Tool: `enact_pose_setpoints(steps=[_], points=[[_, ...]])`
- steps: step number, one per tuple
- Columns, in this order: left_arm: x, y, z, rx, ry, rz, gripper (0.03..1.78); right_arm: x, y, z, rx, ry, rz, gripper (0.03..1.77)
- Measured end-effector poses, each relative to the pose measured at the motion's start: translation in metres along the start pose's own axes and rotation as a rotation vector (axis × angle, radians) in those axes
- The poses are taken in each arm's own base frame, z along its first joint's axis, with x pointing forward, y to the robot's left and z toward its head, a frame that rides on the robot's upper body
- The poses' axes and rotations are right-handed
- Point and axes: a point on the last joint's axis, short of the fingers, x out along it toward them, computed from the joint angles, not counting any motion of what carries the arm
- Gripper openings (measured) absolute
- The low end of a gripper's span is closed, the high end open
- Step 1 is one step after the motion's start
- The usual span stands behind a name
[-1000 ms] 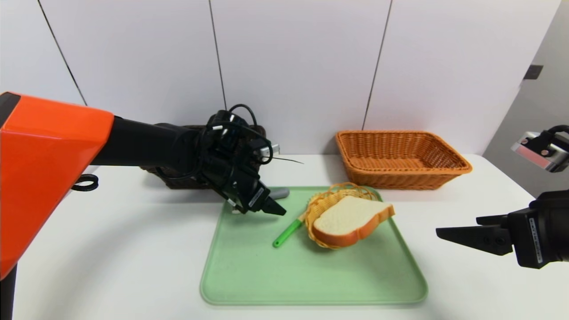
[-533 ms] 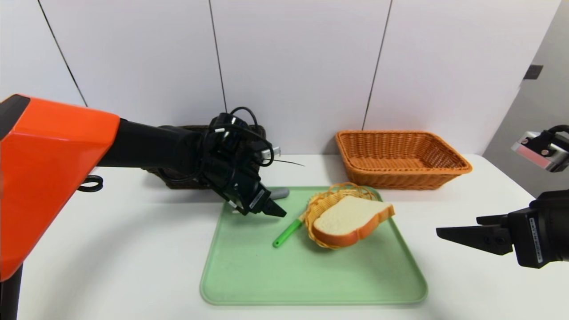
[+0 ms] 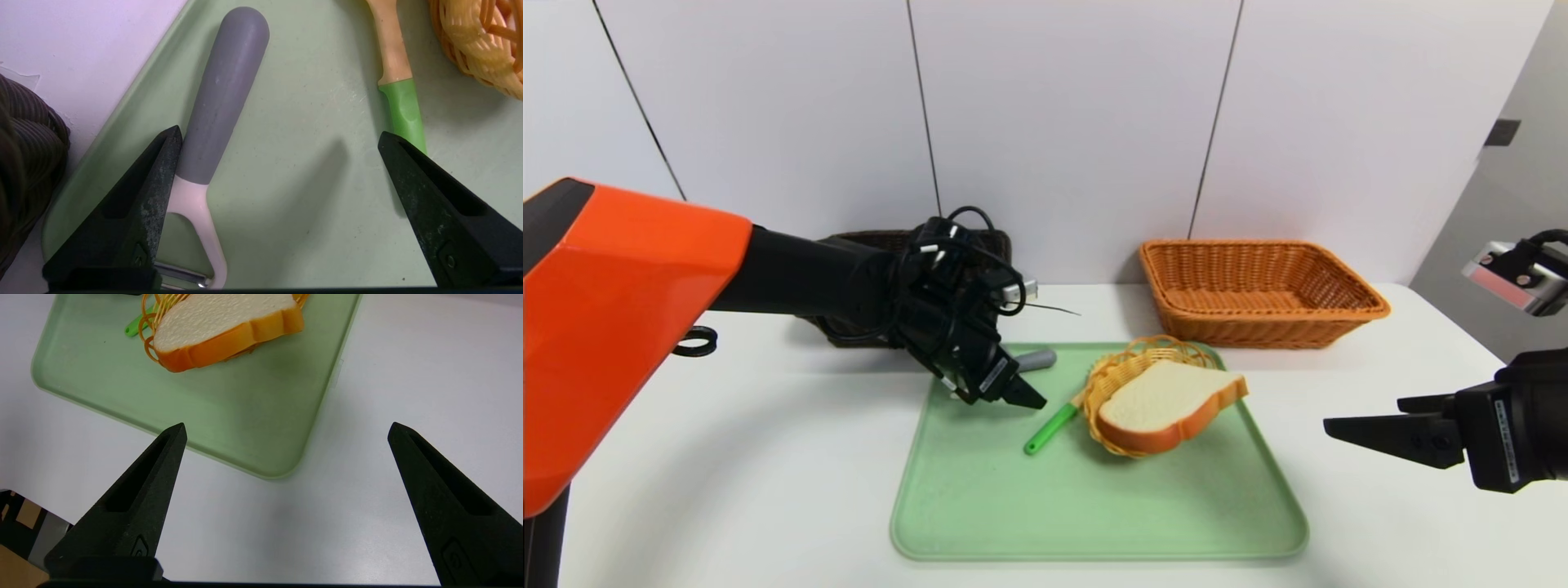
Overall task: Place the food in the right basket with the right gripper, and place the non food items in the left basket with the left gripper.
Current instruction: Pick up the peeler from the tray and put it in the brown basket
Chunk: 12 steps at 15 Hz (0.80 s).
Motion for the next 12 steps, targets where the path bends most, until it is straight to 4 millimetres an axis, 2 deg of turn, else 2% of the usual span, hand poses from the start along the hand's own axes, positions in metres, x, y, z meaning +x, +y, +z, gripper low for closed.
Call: enact_pose_setpoints(steps=[12], points=[[0.0011, -0.0053, -0.0094, 0.027, 0.032, -0.013, 1.69, -0.0031, 0.0007, -0.0001, -0.004, -0.011, 0.002, 1.7]])
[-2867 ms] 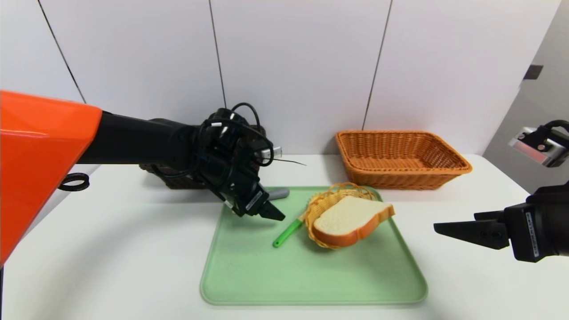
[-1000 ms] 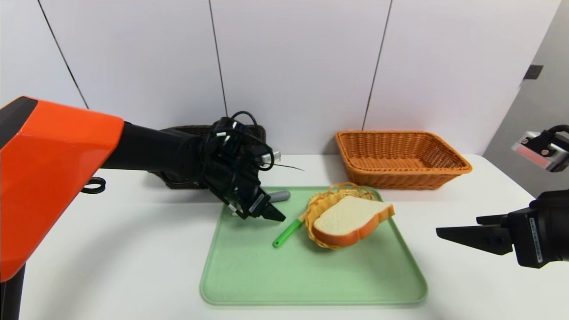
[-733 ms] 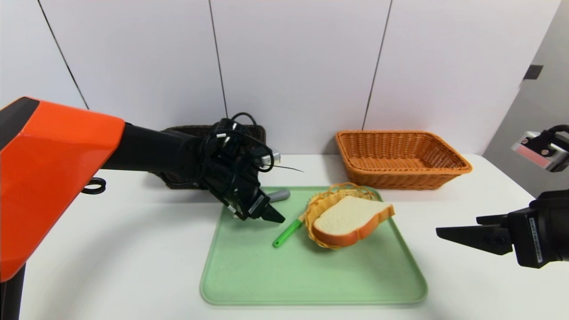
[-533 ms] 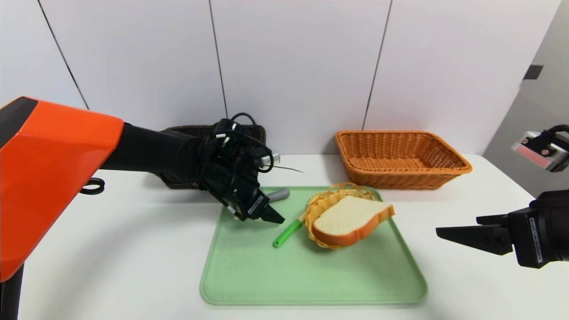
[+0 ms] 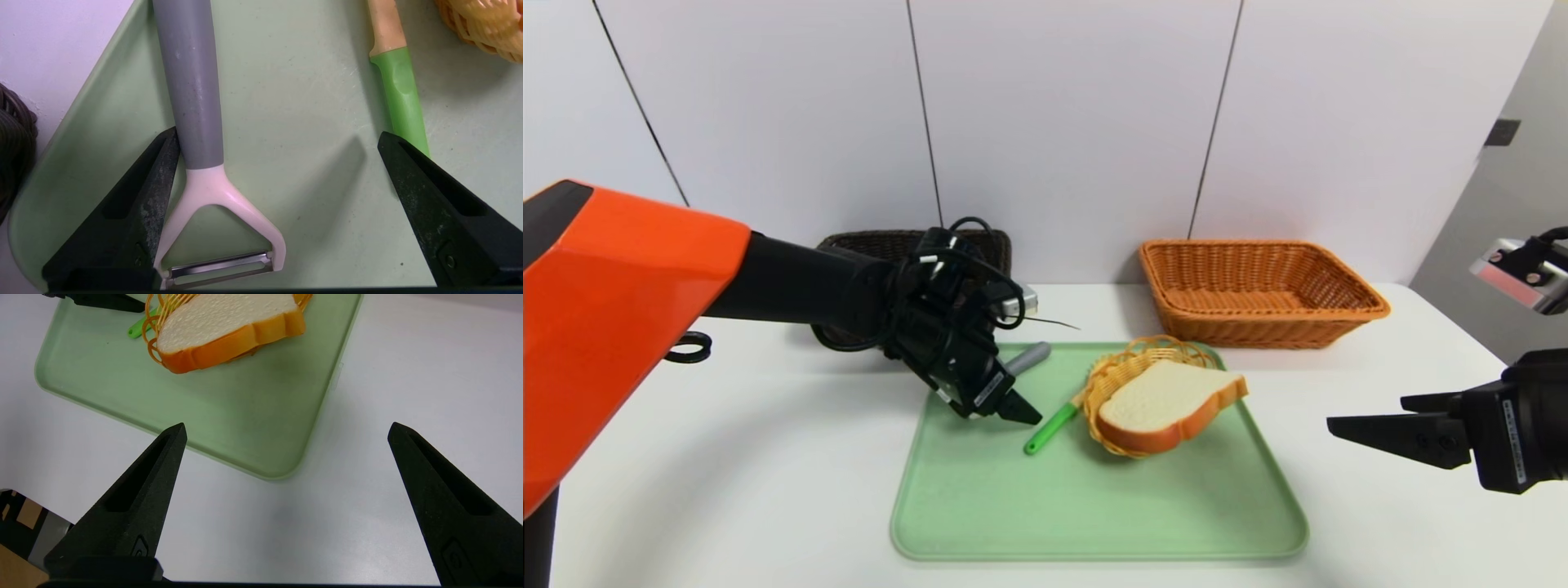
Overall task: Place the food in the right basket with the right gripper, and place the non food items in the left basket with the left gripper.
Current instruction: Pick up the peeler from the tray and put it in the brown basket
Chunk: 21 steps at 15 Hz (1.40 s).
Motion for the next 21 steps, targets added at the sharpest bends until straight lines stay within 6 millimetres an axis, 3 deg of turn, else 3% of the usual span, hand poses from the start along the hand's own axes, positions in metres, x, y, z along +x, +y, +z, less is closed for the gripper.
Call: enact_pose_setpoints(steps=[19, 21], points=[[0.016, 0.002, 0.003, 0.005, -0.04, 0.08, 1.69, -0.005, 0.0, -0.005, 0.0, -0.006, 0.001, 1.7], [0.016, 0.001, 0.003, 0.004, -0.037, 0.078, 1.38, -0.005, 0.0, -0.005, 0.0, -0.006, 0.001, 1.7]])
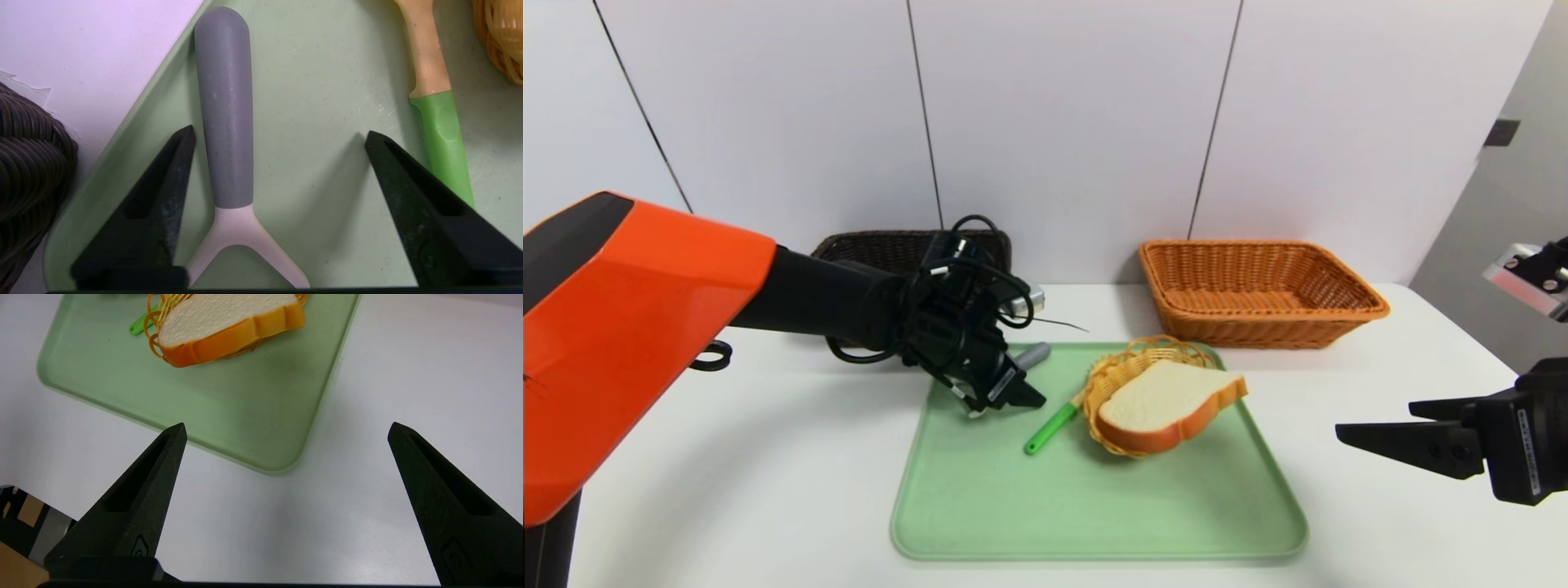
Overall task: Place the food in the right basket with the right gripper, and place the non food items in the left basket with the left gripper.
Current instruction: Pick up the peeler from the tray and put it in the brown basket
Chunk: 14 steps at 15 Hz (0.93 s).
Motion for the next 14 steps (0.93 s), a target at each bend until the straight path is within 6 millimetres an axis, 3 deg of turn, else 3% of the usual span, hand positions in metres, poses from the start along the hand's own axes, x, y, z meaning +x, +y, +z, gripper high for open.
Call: enact_pose_setpoints(steps=[5, 6, 7, 14], points=[[-0.004, -0.001, 0.001, 0.0, -0.001, 0.0, 0.79, 0.0, 0.0, 0.0, 0.0, 0.0, 0.0, 1.7], [-0.004, -0.001, 0.001, 0.0, -0.001, 0.0, 0.57, 0.0, 0.0, 0.0, 0.0, 0.0, 0.0, 1.7], [-0.005, -0.001, 0.001, 0.0, -0.001, 0.0, 0.24, 0.0, 0.0, 0.0, 0.0, -0.001, 0.0, 1.7], [-0.024, -0.011, 0.002, 0.011, -0.015, -0.001, 0.24, -0.003, 0.001, 0.0, -0.004, -0.012, 0.003, 1.7]])
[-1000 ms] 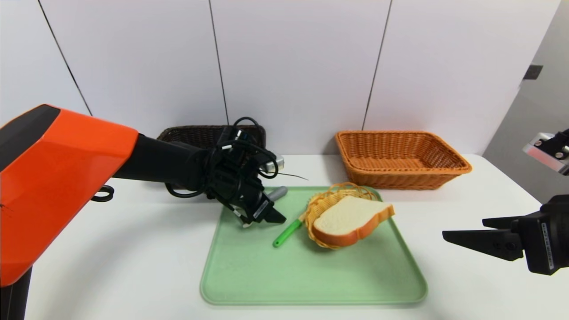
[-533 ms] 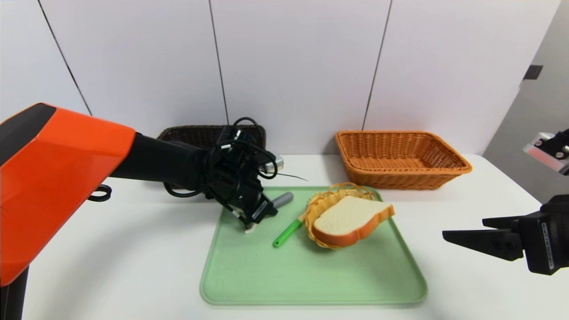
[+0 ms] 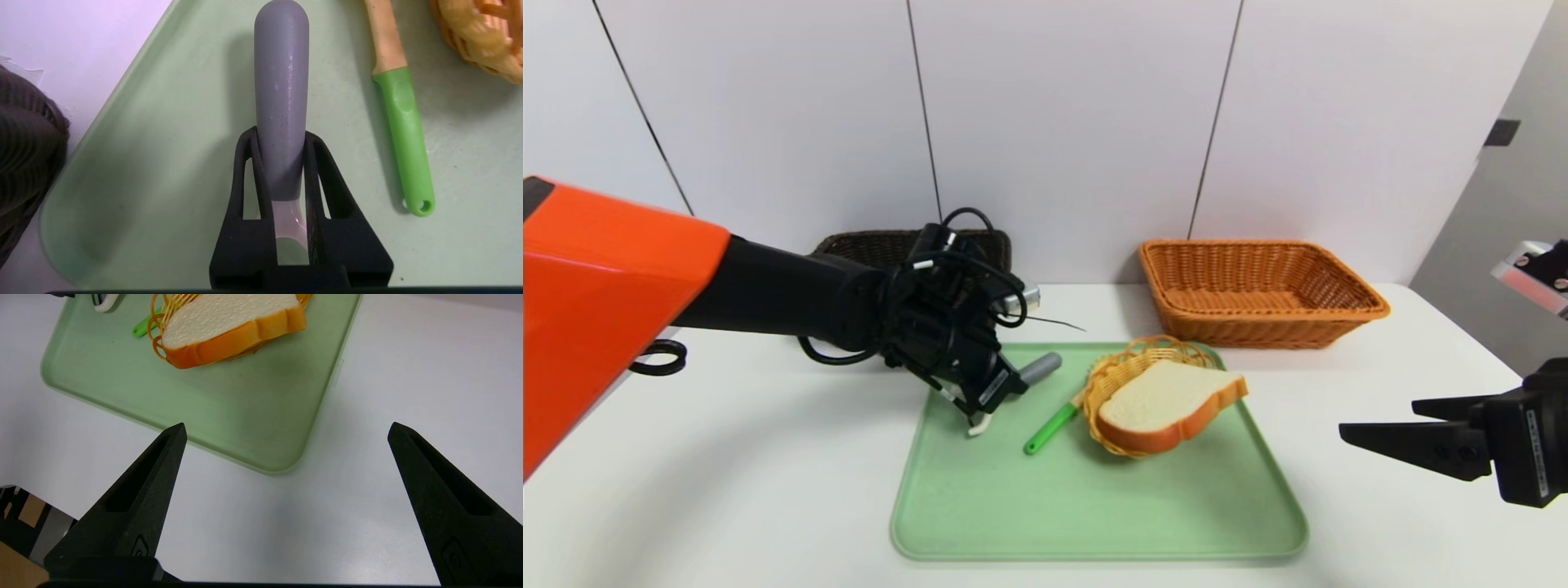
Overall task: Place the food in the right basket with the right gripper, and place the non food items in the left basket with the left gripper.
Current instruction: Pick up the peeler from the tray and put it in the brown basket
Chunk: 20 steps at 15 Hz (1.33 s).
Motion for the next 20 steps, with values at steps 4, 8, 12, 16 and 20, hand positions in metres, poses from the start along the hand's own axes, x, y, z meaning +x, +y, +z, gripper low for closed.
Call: enact_pose_setpoints(steps=[4, 8, 12, 16, 20], points=[[-0.035, -0.014, 0.014, 0.035, -0.068, 0.012, 0.24, -0.001, 0.0, -0.001, -0.001, 0.0, 0.001, 1.7], [-0.082, -0.037, 0.032, 0.094, -0.172, 0.021, 0.24, 0.001, -0.001, -0.006, 0.001, 0.013, -0.001, 1.7], [-0.126, -0.025, 0.048, 0.097, -0.249, 0.109, 0.24, 0.001, -0.001, -0.006, 0.0, 0.012, -0.001, 1.7], [-0.17, 0.013, 0.062, 0.069, -0.311, 0.252, 0.24, -0.001, 0.0, -0.004, -0.002, -0.001, 0.0, 1.7], [-0.179, 0.051, 0.059, 0.039, -0.292, 0.342, 0.24, -0.005, 0.001, -0.001, -0.006, -0.025, 0.001, 1.7]])
